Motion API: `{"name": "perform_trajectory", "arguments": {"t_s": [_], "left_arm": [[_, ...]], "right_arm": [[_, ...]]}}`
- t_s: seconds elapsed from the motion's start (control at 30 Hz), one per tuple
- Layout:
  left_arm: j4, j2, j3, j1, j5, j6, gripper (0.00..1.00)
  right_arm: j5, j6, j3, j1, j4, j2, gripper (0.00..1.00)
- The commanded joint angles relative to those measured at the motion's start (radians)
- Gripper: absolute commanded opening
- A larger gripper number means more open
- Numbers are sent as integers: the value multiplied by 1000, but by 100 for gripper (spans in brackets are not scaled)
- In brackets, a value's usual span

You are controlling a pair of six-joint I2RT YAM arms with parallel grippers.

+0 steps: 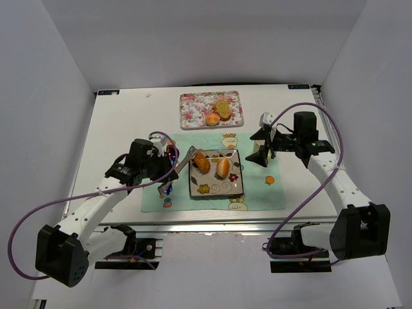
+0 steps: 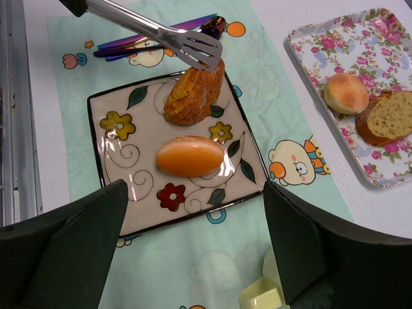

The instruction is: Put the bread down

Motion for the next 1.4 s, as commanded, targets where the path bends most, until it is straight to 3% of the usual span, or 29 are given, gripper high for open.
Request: {"name": "perform_trajectory", "arguments": {"t_s": [0.0, 0.1, 0.17, 0.2, 0.47, 0.7, 0.83, 0.87, 0.9, 0.97, 1.03, 1.13, 1.2, 1.37], "left_arm": [[40, -9, 11, -5, 50, -11, 19], [21, -4, 17, -7, 41, -7, 27], [17, -18, 24, -7, 21, -8, 44], [18, -25, 27, -7, 8, -11, 46], [29, -28, 63, -5, -7, -36, 48], [-19, 1, 152, -5, -128, -23, 47], [-54, 28, 204, 0, -205, -10, 39], [-63, 34, 208, 6, -228, -11, 32], [-78, 45, 216, 33, -255, -13, 15], [-126, 59, 219, 85, -348, 4, 7], [-129, 79, 209, 186, -395, 36, 0], [-42, 123, 169, 294, -452, 178, 0], [16, 160, 147, 364, -441, 243, 4], [292, 281, 25, 455, -377, 372, 30]], "right_arm": [[-21, -15, 28, -4, -11, -11, 89], [-21, -14, 31, -4, -11, -7, 89], [-21, -17, 29, -4, -11, -7, 89], [-22, -17, 29, -4, -13, -4, 89], [-27, -14, 26, -4, -11, -7, 89], [-33, -12, 20, -4, -9, -10, 89], [-38, -14, 20, -4, -8, -13, 89], [-38, -12, 22, -2, -8, -13, 89], [-39, -12, 20, -4, -6, -13, 89], [-38, -12, 20, -4, -3, -13, 90], [-44, -9, 17, -4, 1, -13, 89], [-51, -1, 11, -4, 9, -16, 89], [-61, 2, 13, -4, 10, -16, 89], [-45, 35, 22, 19, -6, -13, 90]]}}
